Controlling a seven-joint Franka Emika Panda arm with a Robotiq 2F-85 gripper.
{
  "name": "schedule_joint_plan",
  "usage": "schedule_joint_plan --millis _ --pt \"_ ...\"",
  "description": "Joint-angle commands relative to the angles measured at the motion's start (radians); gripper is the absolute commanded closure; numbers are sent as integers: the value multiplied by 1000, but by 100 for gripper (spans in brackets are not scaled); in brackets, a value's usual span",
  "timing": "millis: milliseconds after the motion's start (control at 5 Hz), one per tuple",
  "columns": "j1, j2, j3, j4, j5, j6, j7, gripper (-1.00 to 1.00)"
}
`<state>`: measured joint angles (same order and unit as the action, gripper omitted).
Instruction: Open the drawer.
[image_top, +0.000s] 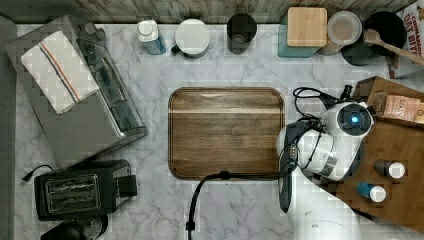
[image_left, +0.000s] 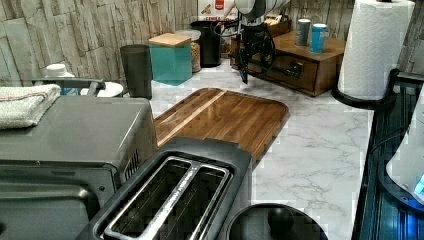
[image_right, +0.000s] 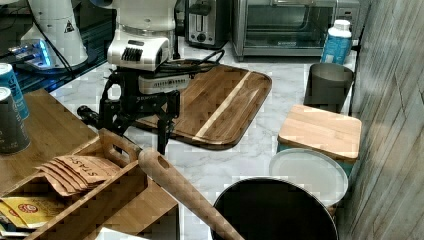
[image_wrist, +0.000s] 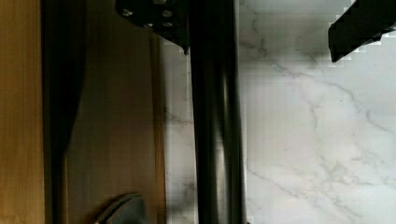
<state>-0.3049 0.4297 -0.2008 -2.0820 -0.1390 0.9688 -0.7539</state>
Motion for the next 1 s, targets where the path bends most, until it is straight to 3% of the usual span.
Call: schedule_joint_plan --millis 200,600,1000 --pt "39 -171 171 -101 124 59 -119 -100" --pt "95 -144 261 -56 203 33 -95 -100" --pt "215 -100 302 17 182 -25 159 -100"
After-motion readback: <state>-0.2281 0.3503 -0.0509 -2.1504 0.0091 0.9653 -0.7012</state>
